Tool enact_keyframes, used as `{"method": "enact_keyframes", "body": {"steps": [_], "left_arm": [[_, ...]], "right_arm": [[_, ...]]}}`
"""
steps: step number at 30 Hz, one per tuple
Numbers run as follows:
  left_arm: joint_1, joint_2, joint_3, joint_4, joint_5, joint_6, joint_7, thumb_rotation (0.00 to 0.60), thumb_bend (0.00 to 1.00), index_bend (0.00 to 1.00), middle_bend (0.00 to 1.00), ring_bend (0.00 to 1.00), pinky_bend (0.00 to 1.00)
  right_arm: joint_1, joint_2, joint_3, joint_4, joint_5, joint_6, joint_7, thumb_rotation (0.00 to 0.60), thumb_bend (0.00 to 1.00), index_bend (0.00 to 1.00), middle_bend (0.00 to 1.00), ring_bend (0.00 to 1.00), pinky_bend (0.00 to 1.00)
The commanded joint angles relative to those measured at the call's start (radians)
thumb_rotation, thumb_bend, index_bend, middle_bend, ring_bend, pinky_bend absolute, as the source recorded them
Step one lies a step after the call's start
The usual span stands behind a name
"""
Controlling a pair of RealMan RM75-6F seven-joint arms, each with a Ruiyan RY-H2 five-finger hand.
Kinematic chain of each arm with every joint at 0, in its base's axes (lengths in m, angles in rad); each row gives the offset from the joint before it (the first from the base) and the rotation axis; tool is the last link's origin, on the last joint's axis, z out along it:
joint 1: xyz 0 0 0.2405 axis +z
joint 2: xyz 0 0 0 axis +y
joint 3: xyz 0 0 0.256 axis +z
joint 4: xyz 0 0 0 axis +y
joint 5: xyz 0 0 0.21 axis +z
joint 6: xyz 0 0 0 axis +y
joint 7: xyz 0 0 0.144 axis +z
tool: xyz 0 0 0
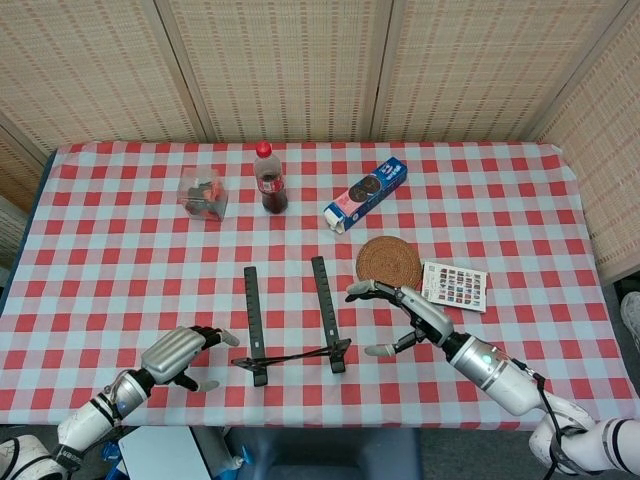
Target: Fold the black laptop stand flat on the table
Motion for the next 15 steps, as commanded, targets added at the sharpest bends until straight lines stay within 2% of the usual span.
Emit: {"method": "enact_keyframes", "body": {"steps": [1, 7, 15], "left_arm": [[0.002, -0.034, -0.018, -0.002, -0.011, 0.007, 0.012, 0.504, 0.21, 0.27, 0.28, 0.28, 0.33], [0.003, -0.096, -0.058, 0.008, -0.049, 0.018, 0.023, 0.423, 0.21, 0.34, 0.28, 0.29, 0.33], [0.010, -0.134, -0.075, 0.016, -0.093, 0.011, 0.102, 0.423, 0.21, 0.43, 0.28, 0.30, 0.33]], "right_arm": [[-0.002, 0.000, 0.000, 0.000, -0.001, 0.001, 0.000, 0.600, 0.05, 0.22, 0.26, 0.11, 0.14], [-0.009, 0.001, -0.003, 0.001, -0.002, 0.005, 0.003, 0.600, 0.05, 0.22, 0.26, 0.11, 0.14], [-0.015, 0.000, -0.007, 0.010, -0.009, 0.008, 0.018, 0.600, 0.05, 0.22, 0.26, 0.11, 0.14]]}}
